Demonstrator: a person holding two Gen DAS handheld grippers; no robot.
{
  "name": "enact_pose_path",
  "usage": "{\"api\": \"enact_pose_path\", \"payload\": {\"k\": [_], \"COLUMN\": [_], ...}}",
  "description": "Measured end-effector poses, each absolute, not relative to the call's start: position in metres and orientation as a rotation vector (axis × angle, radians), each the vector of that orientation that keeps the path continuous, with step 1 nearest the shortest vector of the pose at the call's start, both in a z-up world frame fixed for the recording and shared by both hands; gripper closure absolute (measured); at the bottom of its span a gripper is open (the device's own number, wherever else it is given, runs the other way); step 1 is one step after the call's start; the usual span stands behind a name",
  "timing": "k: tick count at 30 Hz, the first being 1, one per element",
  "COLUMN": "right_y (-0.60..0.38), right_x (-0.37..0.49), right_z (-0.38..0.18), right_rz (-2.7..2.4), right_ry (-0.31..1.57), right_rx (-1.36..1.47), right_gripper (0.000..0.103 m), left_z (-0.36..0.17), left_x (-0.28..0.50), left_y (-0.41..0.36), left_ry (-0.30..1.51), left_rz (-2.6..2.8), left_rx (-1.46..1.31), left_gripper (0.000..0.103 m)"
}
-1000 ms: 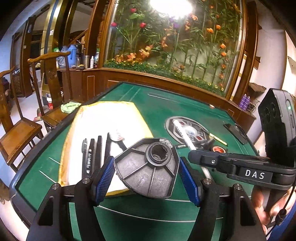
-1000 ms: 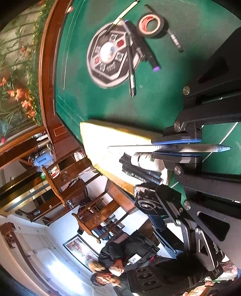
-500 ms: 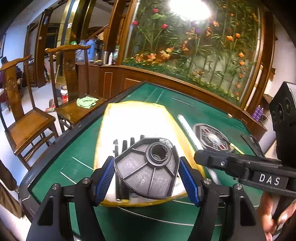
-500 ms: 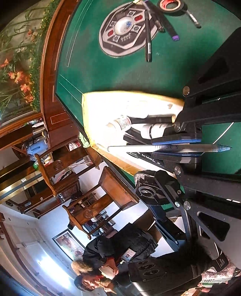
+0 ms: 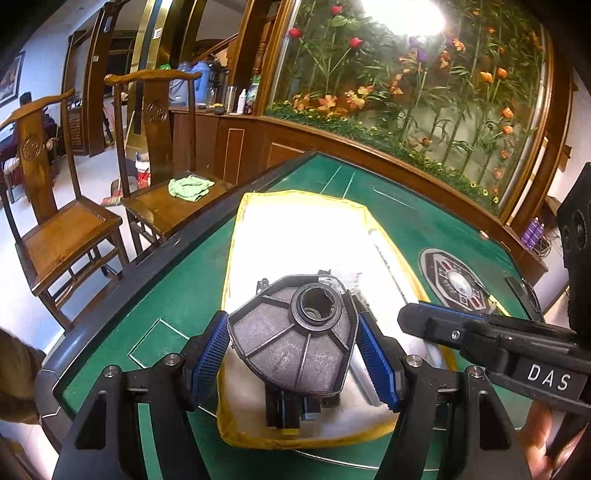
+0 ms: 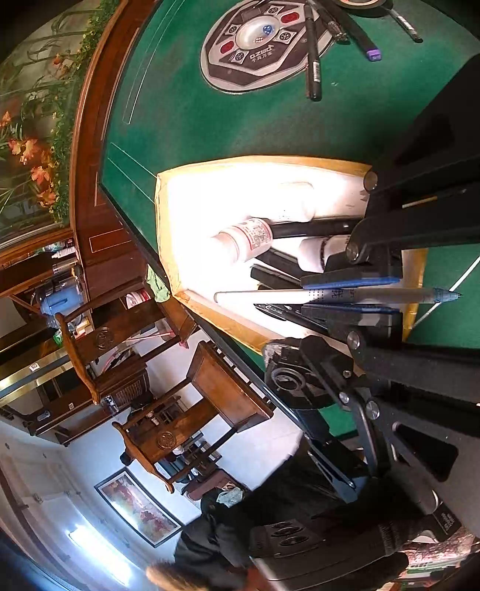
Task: Organize rigid objects
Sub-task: 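Carry the funnel and white pen into the gold box and open both grippers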
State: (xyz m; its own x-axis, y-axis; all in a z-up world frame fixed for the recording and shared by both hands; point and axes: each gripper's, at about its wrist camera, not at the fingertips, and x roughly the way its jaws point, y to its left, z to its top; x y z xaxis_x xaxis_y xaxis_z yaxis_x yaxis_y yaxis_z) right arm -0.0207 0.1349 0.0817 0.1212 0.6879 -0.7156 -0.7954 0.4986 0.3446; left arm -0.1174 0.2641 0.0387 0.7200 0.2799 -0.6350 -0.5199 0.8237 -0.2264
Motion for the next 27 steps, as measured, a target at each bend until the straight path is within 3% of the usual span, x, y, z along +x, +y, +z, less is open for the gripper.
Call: {"api": "enact_pose_path", "payload": {"k": [27], "right_y": [0.148], "right_x": [0.012], "right_z": [0.058], "right_rz": [0.990], "right_ry": [0.992], "right_rx": [-0.100], "right_gripper": [0.096], "left_z": [0.018], "left_x": [-0.090], "left_y": [0.262], "left_ry": [0.710], "left_rz": [0.508], "left_rx": [-0.311], "left_gripper": [0.030]}}
